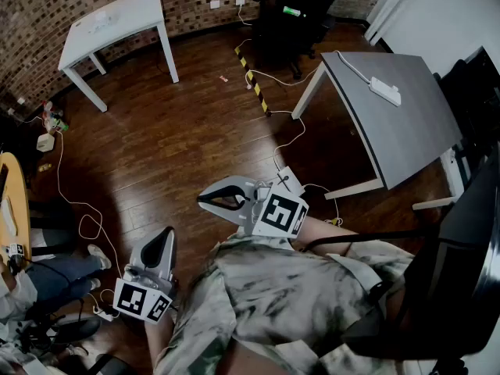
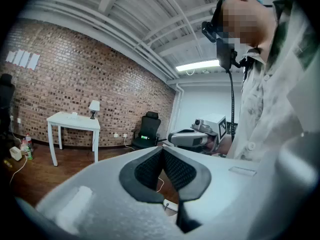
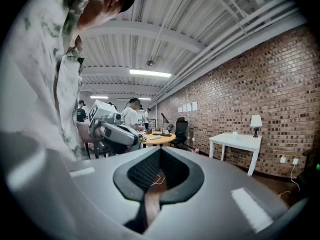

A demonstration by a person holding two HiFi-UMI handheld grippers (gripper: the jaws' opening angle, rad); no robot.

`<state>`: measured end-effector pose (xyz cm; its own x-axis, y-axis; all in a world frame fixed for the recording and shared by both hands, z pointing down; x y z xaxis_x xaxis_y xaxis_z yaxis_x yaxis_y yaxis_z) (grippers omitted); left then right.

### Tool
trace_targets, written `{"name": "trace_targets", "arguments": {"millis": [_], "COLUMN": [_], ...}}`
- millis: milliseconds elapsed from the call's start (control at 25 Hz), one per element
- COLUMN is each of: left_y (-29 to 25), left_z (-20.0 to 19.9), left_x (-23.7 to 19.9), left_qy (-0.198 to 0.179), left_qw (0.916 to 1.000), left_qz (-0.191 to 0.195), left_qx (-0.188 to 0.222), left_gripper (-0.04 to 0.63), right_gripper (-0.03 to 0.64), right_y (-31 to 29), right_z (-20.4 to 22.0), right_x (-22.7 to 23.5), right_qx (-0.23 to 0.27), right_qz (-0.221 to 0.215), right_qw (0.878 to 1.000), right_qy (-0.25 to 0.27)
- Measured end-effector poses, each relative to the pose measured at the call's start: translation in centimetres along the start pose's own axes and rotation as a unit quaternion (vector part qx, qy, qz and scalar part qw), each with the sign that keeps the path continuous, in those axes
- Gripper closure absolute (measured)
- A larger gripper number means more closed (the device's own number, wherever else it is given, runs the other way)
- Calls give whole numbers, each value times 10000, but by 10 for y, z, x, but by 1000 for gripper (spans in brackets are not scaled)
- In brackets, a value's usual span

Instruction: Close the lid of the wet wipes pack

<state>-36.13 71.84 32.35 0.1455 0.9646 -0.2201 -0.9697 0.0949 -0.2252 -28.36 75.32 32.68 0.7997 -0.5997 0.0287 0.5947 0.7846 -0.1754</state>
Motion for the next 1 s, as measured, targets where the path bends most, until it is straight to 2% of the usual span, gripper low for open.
{"name": "trace_targets", "arguments": {"millis": [360,720,880,1000], "left_y": [-69,-158,-204,-231], "left_z": [-18,-47,-65,-71], "left_x": [-16,-24,-28,-36], "left_qy": [-20,-57,-36,-6], "left_qw": [9999,9996,9989,9984], "left_qz": [-47,-209,-379,-455], "left_qx": [-96,-199,-268,-340], "left_gripper": [594,594,594,594], "right_gripper": [612,612,612,612], "right_y": [19,51,73,87], "right_z": [3,5,1,2], "right_x": [68,152,196,229], "right_qx": [-50,-7,177,250], "right_qz": [23,-247,-373,-304], "right_qw": [10000,9997,9991,9988], "right_qy": [-82,-70,-121,-289]}}
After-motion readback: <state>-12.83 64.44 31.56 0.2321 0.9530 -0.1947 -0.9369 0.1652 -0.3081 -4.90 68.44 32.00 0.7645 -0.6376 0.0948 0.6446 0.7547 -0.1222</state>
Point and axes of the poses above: the fingertips, and each gripper's own axes: y backward along the fingers, x to its right, z out of its underside, the point moved 1 cm from there along y, backward along the fingers, and after that the axes turned 8 degrees about -z, right-handed, at the moved point
